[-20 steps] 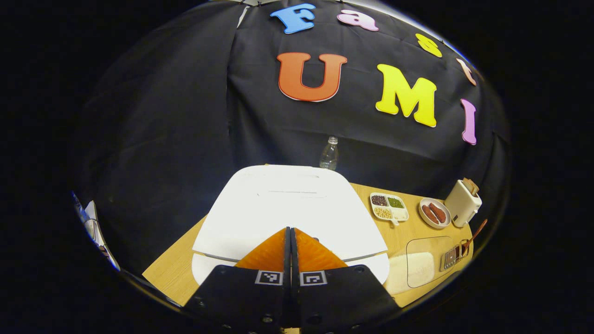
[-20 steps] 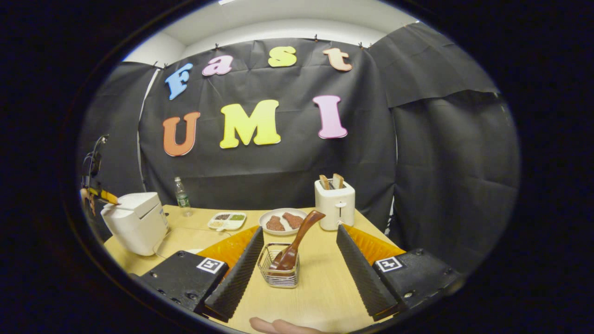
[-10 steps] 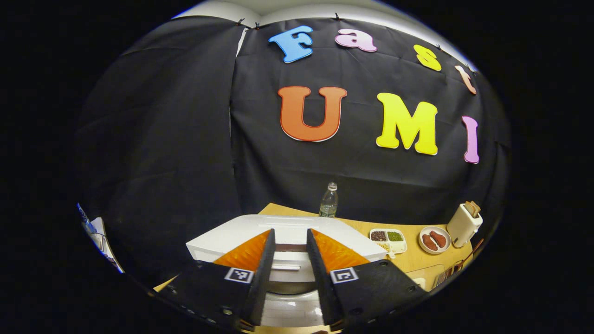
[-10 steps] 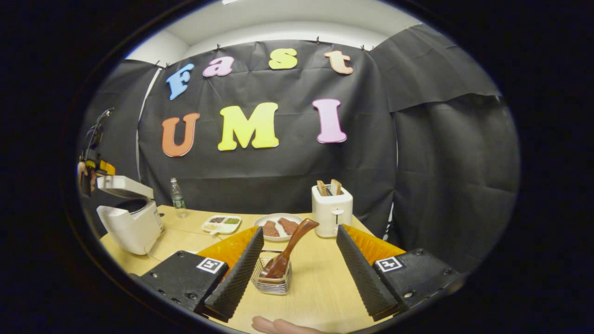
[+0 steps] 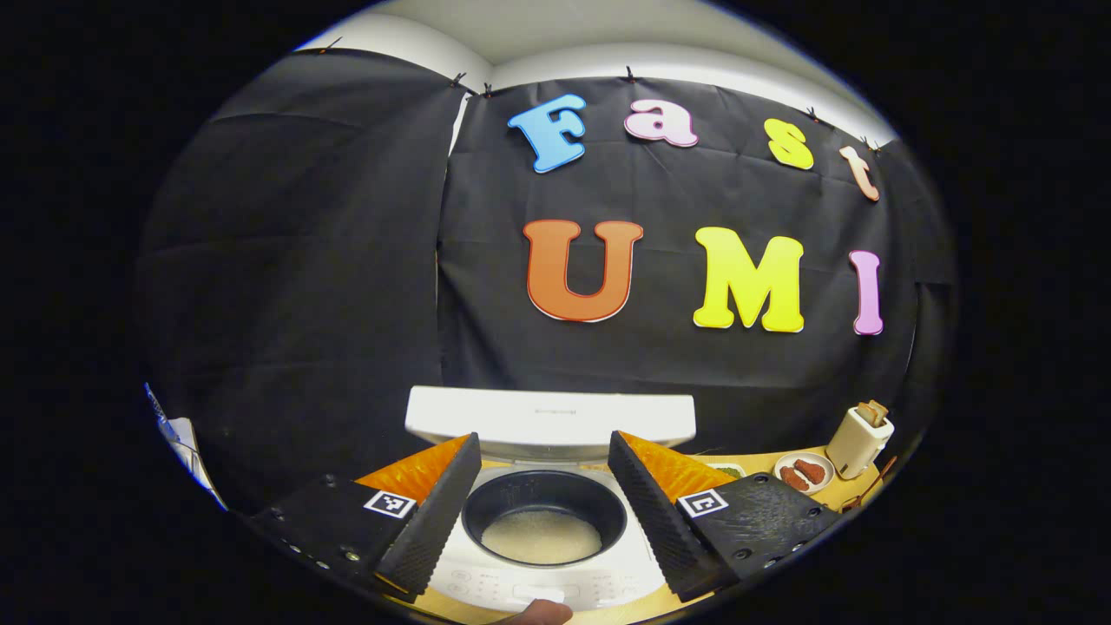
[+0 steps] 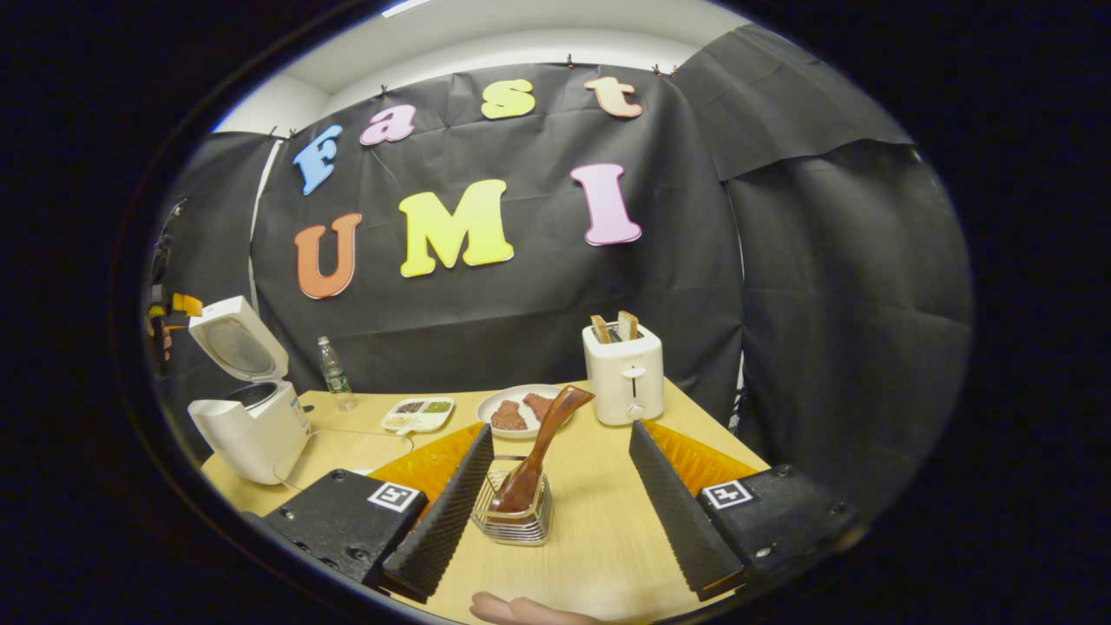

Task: Close the left gripper, press the button to open the rice cooker; take a wooden spoon from the chopstick holder with the right hand, scoop a spoonful of rice and pour it into the rice cooker, then put the wooden spoon back into the chopstick holder.

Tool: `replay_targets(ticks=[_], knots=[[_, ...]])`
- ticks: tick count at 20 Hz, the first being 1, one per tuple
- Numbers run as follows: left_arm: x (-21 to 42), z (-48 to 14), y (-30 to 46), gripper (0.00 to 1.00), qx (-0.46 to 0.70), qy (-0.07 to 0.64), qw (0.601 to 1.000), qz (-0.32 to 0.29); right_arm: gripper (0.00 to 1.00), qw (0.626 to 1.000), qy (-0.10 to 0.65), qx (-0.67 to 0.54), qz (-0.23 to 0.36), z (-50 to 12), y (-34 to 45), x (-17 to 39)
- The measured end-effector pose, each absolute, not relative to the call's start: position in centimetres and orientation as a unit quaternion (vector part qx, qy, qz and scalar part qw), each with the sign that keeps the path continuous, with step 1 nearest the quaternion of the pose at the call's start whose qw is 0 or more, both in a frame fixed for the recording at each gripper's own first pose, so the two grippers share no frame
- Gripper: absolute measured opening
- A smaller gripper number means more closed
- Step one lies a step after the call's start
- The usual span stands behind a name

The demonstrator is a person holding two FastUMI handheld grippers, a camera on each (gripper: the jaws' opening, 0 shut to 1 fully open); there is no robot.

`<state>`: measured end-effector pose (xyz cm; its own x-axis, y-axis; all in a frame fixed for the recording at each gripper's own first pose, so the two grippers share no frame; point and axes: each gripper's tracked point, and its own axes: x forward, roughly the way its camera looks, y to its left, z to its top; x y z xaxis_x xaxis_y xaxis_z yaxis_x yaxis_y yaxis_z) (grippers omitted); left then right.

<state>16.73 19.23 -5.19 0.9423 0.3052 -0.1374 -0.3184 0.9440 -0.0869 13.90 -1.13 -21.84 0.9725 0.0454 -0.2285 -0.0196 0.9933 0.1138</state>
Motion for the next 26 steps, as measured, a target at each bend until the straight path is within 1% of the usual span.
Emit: replay_targets(ticks=[1, 5, 6, 8, 9, 11, 14, 16, 17, 18, 19, 20, 21, 23, 24, 25, 26], knots=[[15.6, -5.1, 19.2, 0.94, -0.049, 0.055, 0.984, 0.160, 0.99, 0.991, 0.115, 0.060, 0.019, -21.9, -1.0, 13.9], [9.8, -5.2, 18.2, 0.93, -0.042, 0.038, 0.987, 0.150, 0.99, 0.990, 0.110, 0.078, 0.037, -22.1, 0.1, 14.6], [8.5, -5.2, 17.8, 0.93, -0.044, 0.031, 0.988, 0.144, 1.00, 0.989, 0.114, 0.083, 0.038, -22.5, 0.2, 15.1], [5.6, -6.3, 17.1, 0.93, -0.033, 0.024, 0.990, 0.133, 1.00, 0.988, 0.115, 0.087, 0.050, -23.4, 0.6, 15.7], [4.2, -6.7, 17.2, 0.93, -0.031, 0.018, 0.990, 0.137, 0.99, 0.988, 0.117, 0.093, 0.050, -23.7, 0.4, 16.3], [1.5, -7.7, 16.2, 0.93, -0.033, 0.012, 0.992, 0.120, 1.00, 0.985, 0.131, 0.103, 0.038, -25.2, -0.1, 17.3], [-2.3, -8.9, 14.9, 0.93, -0.041, 0.003, 0.995, 0.093, 1.00, 0.981, 0.153, 0.107, 0.047, -26.8, 0.8, 18.8], [-4.6, -9.1, 15.1, 0.93, -0.039, -0.004, 0.995, 0.094, 1.00, 0.981, 0.155, 0.105, 0.058, -27.3, 1.6, 20.0], [-5.7, -9.0, 15.4, 0.93, -0.037, -0.011, 0.994, 0.100, 0.96, 0.980, 0.160, 0.104, 0.059, -27.7, 2.0, 20.6], [-6.6, -8.9, 15.5, 0.93, -0.033, -0.016, 0.994, 0.105, 1.00, 0.979, 0.170, 0.097, 0.056, -28.4, 2.1, 21.4], [-7.5, -8.8, 15.4, 0.93, -0.028, -0.020, 0.994, 0.107, 0.96, 0.978, 0.183, 0.091, 0.048, -29.3, 2.1, 21.9], [-8.1, -8.6, 15.1, 0.93, -0.024, -0.024, 0.994, 0.108, 1.00, 0.976, 0.189, 0.094, 0.052, -29.7, 2.5, 22.6], [-8.7, -8.7, 14.8, 0.93, -0.019, -0.023, 0.994, 0.107, 0.94, 0.974, 0.201, 0.094, 0.052, -30.4, 2.8, 23.0], [-9.8, -8.6, 14.9, 0.93, -0.005, -0.031, 0.993, 0.114, 0.94, 0.971, 0.211, 0.106, 0.037, -31.0, 2.4, 24.1], [-10.1, -8.7, 14.8, 0.93, 0.004, -0.034, 0.993, 0.116, 0.94, 0.969, 0.208, 0.126, 0.046, -30.7, 2.8, 24.6], [-10.4, -9.1, 14.6, 0.93, 0.012, -0.034, 0.992, 0.118, 0.86, 0.965, 0.212, 0.144, 0.049, -30.8, 3.1, 25.2], [-10.7, -9.7, 14.6, 0.93, 0.016, -0.030, 0.992, 0.120, 0.74, 0.959, 0.237, 0.154, 0.036, -31.8, 2.7, 25.5]])
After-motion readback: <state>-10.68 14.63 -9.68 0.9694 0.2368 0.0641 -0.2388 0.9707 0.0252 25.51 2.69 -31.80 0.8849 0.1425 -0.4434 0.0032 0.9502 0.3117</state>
